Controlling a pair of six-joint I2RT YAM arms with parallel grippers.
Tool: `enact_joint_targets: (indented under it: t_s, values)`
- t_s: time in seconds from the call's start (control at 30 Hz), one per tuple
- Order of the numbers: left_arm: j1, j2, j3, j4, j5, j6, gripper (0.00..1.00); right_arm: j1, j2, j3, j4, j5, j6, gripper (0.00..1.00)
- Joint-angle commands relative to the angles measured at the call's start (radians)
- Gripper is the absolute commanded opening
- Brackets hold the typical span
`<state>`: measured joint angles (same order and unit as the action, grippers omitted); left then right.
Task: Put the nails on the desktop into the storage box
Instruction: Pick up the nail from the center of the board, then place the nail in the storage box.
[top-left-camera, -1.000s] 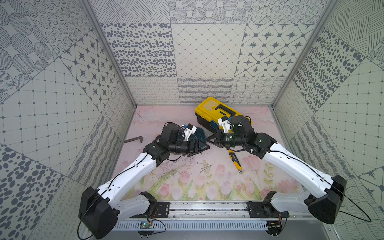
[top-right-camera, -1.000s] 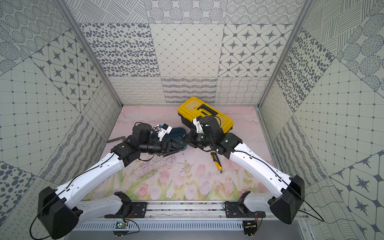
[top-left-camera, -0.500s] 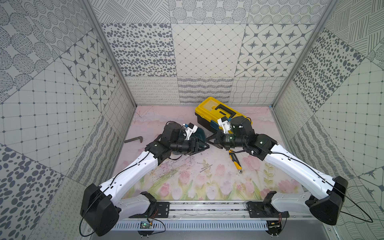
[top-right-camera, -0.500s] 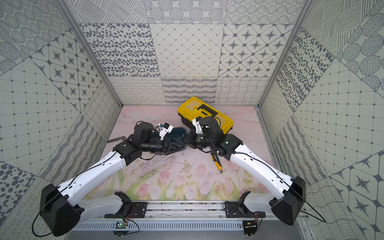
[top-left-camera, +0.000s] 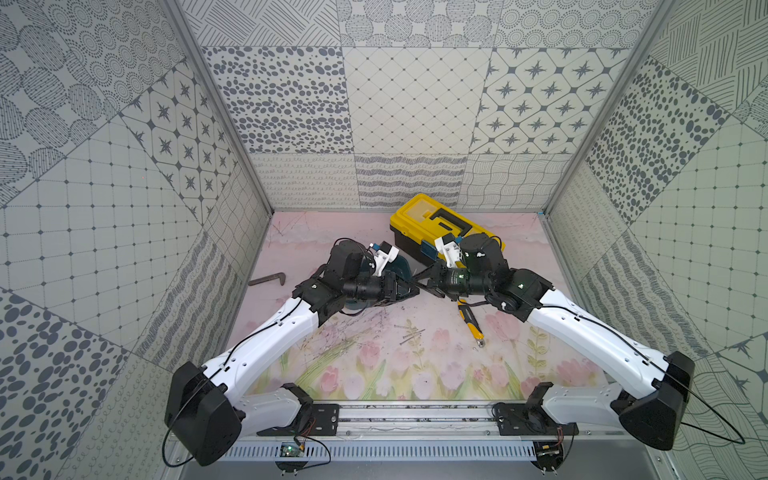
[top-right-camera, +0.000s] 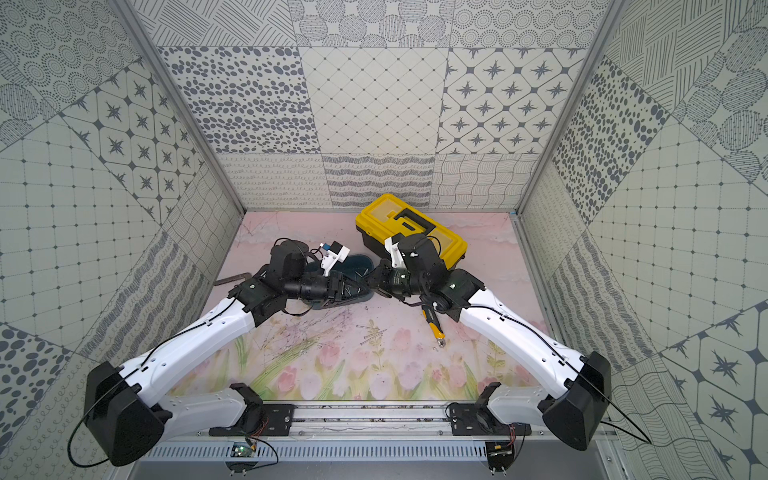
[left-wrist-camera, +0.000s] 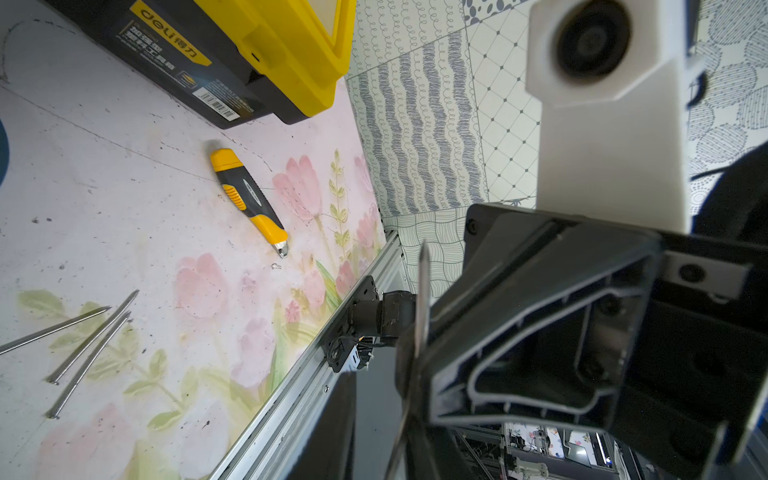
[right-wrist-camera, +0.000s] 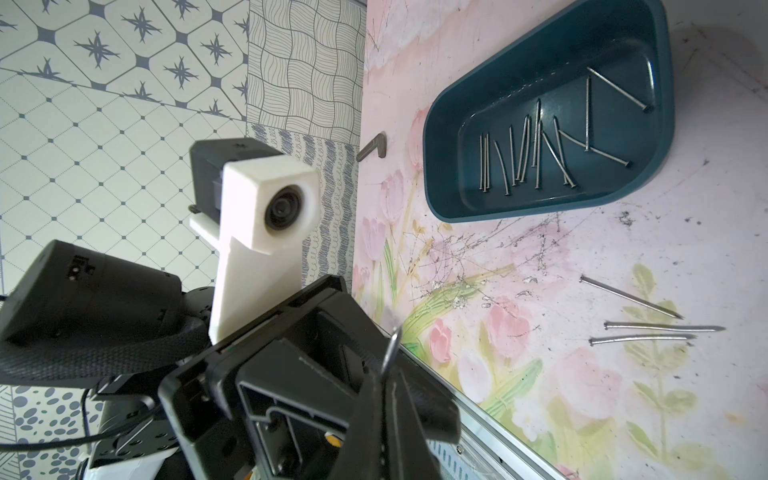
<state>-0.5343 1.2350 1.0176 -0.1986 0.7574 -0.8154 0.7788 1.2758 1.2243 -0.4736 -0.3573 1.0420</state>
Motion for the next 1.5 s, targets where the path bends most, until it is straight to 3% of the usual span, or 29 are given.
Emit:
enact_joint_targets:
  t_s: [0.0,0.17,0.3,0.5,0.8,0.97,1.13,1.47]
  values:
    - [0.002,0.01,0.013,0.017,-0.014,0.016,0.15,0.011,-0.023,-0.008,0.042,-0.028,-0.008,0.0]
    - [0.002,0.019,0.019,0.004,-0.011,0.016,0.0,0.01,-0.026,-0.012,0.041,-0.024,-0.024,0.0]
    - [0.002,0.024,0.02,-0.005,-0.008,0.019,0.0,0.006,-0.03,-0.007,0.041,-0.015,-0.047,0.18]
    - [0.006,0.023,0.028,-0.09,-0.068,0.045,0.0,-0.031,-0.054,0.017,0.041,0.004,-0.107,0.3]
    - [0.116,0.03,0.055,-0.293,-0.219,0.069,0.0,-0.069,-0.084,0.027,-0.001,-0.029,-0.296,0.32]
    - [0.149,0.072,0.103,-0.392,-0.359,0.106,0.0,-0.069,-0.077,0.051,-0.078,-0.01,-0.372,0.32]
    - [0.159,0.187,0.139,-0.459,-0.501,0.141,0.0,-0.07,-0.077,0.057,-0.103,-0.003,-0.388,0.32]
    - [0.158,0.425,0.238,-0.457,-0.619,0.214,0.0,-0.065,-0.101,0.043,-0.129,0.0,-0.362,0.32]
